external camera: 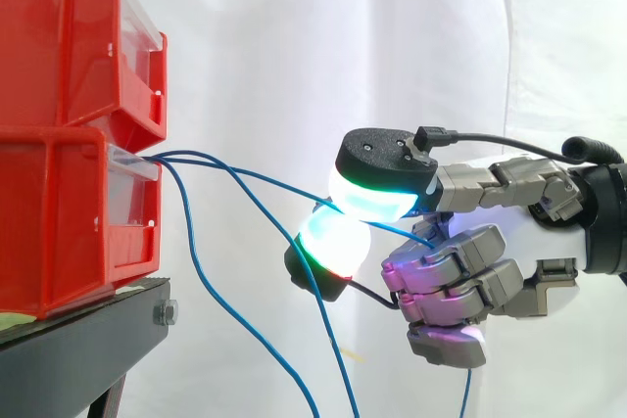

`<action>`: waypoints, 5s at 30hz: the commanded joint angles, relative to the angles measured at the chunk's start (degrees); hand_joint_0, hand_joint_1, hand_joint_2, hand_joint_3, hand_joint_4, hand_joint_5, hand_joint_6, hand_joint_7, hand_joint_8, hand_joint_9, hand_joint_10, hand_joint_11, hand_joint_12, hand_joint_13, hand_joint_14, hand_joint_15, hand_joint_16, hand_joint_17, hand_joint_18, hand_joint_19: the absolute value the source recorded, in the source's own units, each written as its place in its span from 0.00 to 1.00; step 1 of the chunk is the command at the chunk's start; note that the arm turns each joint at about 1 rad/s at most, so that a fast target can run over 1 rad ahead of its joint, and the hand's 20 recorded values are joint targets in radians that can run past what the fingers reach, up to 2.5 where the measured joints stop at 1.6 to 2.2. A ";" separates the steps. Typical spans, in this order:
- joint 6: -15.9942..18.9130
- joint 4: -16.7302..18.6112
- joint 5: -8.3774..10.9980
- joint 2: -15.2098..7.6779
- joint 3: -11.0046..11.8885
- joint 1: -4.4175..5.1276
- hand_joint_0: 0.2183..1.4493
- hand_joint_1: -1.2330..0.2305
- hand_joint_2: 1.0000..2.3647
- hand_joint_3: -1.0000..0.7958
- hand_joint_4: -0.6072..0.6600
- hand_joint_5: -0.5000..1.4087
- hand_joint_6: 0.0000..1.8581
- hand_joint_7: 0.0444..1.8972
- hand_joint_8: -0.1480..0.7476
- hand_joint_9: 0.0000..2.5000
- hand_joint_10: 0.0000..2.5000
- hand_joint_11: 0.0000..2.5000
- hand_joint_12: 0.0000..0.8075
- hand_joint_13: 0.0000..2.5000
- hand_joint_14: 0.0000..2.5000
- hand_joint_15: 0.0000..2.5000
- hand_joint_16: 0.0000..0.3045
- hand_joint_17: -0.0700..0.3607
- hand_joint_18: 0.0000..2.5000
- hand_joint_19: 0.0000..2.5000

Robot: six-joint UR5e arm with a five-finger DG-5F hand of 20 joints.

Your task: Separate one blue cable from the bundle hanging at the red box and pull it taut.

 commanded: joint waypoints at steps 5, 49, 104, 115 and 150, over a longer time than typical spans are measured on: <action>0.00 0.00 0.00 0.05 0.01 0.00 0.38 0.37 0.01 0.51 0.43 0.17 0.52 0.59 0.56 0.34 0.74 0.41 0.50 0.34 0.73 0.42 0.17 0.43 0.46 0.57; 0.00 0.00 0.00 0.05 0.01 0.00 0.38 0.37 0.01 0.52 0.43 0.17 0.52 0.59 0.56 0.33 0.79 0.41 0.50 0.34 0.72 0.42 0.16 0.42 0.46 0.56; 0.00 0.00 0.00 -0.04 0.01 0.00 0.38 0.37 0.01 0.52 0.43 0.17 0.52 0.60 0.56 0.32 0.80 0.41 0.50 0.35 0.72 0.42 0.17 0.43 0.46 0.56; 0.00 0.00 0.00 -0.04 0.01 0.00 0.38 0.37 0.01 0.52 0.43 0.17 0.52 0.60 0.56 0.32 0.80 0.40 0.50 0.35 0.72 0.42 0.17 0.43 0.46 0.56; 0.00 0.00 0.00 0.05 0.01 0.00 0.39 0.36 0.01 0.54 0.41 0.18 0.52 0.62 0.55 0.33 0.81 0.40 0.49 0.35 0.71 0.42 0.16 0.42 0.46 0.55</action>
